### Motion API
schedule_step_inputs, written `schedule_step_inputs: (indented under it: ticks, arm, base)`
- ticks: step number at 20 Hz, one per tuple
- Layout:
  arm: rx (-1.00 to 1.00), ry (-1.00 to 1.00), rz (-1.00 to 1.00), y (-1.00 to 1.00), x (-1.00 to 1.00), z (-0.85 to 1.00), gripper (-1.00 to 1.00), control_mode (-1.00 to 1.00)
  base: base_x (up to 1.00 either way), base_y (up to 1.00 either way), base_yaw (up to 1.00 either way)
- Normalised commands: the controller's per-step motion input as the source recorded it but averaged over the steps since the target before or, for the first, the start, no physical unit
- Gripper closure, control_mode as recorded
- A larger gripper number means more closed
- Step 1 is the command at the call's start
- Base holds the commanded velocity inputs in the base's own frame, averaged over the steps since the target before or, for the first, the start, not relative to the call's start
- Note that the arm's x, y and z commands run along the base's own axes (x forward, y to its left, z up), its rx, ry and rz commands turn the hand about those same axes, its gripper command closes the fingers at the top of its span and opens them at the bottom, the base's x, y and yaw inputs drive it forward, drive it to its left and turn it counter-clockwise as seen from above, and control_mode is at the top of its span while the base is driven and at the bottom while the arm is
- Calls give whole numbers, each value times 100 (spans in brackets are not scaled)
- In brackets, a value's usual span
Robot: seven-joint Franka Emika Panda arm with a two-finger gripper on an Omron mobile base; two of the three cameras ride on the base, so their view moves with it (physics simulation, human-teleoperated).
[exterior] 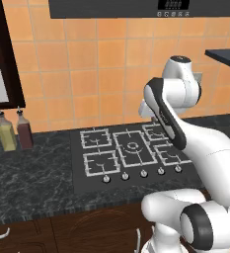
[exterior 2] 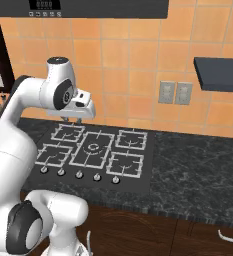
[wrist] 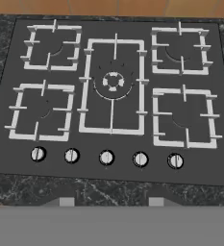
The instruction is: Navigate to the electric kettle.
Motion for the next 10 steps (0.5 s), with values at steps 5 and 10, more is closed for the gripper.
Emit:
schedule_step_inputs:
  ticks: [5,10]
  arm:
    - [-1,-5,0,1,-47,0,-100,-100]
    - [-3,-14,0,5,-99,0,-100,-100]
  base:
    - [0,0,0]
    - [0,0,0]
